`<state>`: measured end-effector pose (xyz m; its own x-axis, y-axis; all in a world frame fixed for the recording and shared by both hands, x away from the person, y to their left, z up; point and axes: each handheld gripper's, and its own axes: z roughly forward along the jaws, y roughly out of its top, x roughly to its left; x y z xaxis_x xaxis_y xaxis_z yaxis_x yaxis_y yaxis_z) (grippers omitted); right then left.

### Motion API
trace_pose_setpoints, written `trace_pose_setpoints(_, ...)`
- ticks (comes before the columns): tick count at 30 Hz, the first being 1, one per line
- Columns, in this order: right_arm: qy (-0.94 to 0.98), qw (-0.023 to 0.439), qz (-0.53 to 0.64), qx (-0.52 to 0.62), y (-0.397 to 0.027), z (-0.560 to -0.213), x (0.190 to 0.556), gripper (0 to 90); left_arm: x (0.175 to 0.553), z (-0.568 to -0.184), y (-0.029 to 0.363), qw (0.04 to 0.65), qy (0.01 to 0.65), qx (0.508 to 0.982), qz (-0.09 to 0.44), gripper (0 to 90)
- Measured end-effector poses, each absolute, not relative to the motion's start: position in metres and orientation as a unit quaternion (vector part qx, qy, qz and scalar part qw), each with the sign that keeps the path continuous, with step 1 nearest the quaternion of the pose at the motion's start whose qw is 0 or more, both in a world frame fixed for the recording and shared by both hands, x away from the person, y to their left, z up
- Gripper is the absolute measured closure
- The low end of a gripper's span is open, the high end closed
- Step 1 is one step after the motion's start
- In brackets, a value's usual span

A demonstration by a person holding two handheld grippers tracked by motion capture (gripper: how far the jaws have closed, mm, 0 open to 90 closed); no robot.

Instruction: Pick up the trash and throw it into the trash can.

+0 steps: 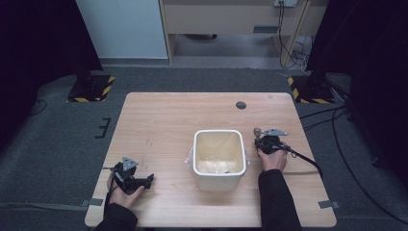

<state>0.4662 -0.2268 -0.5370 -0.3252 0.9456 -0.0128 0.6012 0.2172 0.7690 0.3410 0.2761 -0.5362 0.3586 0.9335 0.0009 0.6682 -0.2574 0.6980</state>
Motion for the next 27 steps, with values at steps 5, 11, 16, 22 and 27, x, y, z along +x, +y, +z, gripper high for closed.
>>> trace_pose_setpoints(5,0.738,0.252,0.343,0.524,-0.227,-0.537,0.465,79.8,0.341,-0.536,0.276,0.31,0.525,0.763,0.214,0.0)
trace_pose_setpoints(11,0.741,0.251,0.353,0.513,-0.232,-0.532,0.46,79.8,0.341,-0.536,0.276,0.311,0.525,0.763,0.214,0.0)
trace_pose_setpoints(16,0.726,0.248,0.39,0.51,-0.243,-0.519,0.452,79.8,0.341,-0.536,0.276,0.31,0.525,0.763,0.214,0.0)
trace_pose_setpoints(22,0.709,0.24,0.432,0.503,-0.256,-0.503,0.44,79.8,0.341,-0.536,0.276,0.31,0.525,0.763,0.214,0.0)
trace_pose_setpoints(27,0.699,0.239,0.465,0.488,-0.263,-0.49,0.429,79.8,0.341,-0.536,0.275,0.31,0.525,0.763,0.214,0.0)
